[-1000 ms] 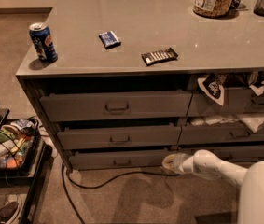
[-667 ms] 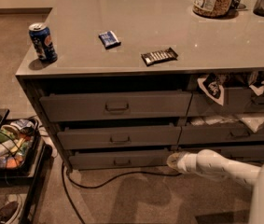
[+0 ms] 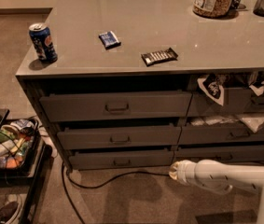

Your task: Close bottom drawer

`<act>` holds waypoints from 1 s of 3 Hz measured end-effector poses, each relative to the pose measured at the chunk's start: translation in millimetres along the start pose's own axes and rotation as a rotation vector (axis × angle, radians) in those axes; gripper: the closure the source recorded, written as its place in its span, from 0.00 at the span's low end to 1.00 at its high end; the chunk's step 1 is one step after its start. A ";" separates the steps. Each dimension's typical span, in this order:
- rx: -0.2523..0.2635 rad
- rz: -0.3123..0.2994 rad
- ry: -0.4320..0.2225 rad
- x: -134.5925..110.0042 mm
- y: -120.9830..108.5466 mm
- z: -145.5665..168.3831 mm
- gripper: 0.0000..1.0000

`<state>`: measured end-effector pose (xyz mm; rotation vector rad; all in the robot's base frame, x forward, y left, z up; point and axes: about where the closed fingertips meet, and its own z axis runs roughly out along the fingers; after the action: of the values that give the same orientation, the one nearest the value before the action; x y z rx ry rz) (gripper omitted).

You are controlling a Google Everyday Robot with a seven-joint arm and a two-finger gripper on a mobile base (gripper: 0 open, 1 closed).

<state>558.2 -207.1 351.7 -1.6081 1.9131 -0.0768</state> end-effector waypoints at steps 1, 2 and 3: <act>0.051 0.001 0.049 -6.2 18.8 -35.0 1.00; 0.033 -0.008 0.066 -1.7 43.9 -39.1 0.82; 0.030 -0.007 0.064 -2.4 43.4 -38.4 0.58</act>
Offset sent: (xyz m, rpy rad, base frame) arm -0.0261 -0.0014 0.0197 -0.0366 -0.0284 -0.0364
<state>501.8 -207.1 364.9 -1.6105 1.9450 -0.1607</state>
